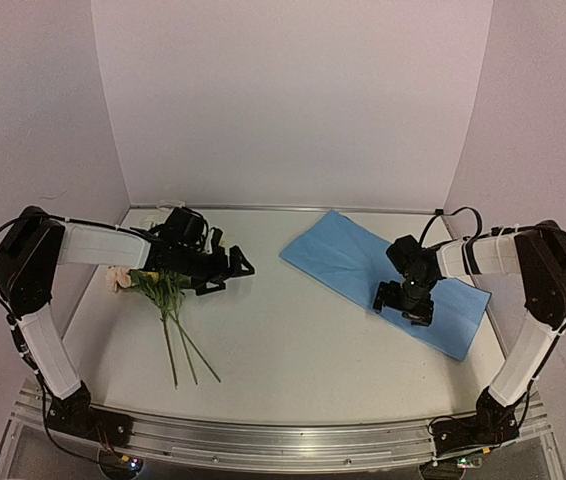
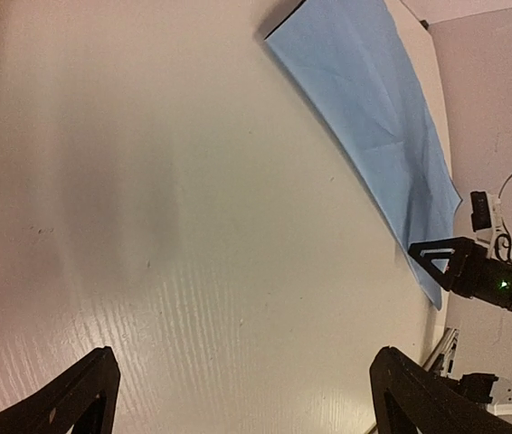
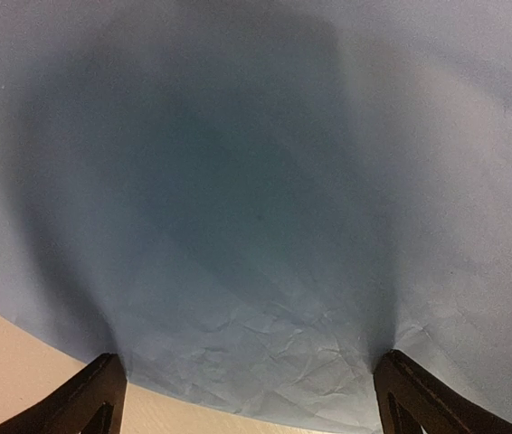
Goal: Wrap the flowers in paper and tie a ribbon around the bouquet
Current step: Adjust the folded wrapping paper at the center of the board.
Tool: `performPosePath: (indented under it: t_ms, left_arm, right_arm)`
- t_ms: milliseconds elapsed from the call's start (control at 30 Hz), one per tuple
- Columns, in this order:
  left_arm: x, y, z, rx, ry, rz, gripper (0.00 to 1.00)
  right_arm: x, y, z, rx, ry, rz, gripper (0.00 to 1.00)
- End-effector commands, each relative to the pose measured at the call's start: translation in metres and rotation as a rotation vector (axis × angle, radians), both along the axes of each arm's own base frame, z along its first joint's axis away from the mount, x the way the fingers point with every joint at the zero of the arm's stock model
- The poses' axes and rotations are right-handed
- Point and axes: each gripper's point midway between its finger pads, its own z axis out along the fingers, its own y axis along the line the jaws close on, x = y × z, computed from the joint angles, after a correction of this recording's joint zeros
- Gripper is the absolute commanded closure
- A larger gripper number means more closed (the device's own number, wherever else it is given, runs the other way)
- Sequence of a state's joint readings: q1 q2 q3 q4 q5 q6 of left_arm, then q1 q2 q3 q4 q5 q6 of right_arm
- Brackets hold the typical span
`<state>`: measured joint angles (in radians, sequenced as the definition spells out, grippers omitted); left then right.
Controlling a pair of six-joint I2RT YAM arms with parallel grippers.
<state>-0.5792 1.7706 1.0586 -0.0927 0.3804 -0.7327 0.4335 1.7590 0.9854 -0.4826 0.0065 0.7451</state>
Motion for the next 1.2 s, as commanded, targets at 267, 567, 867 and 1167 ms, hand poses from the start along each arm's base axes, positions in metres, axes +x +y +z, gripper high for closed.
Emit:
performPosePath:
  t_ms: [267,567,867,1167]
  left_arm:
    - [-0.028,0.062,-0.056,0.190,0.101,0.183,0.00]
    - [-0.043,0.114,-0.064,0.280,0.136,0.257,0.00]
    - [-0.035,0.112,-0.028,0.216,0.040,0.174,0.00]
    - [-0.003,0.020,0.055,-0.026,-0.147,-0.009,0.00]
  right_arm:
    - [-0.030,0.066,-0.016,0.100,-0.025,-0.086,0.02]
    - [-0.022,0.155,0.033,0.236,-0.127,-0.052,0.02]
    - [-0.069,0.059,0.066,0.124,-0.131,-0.098,0.02]
    - [-0.127,0.021,0.048,0.254,-0.090,-0.275,0.02]
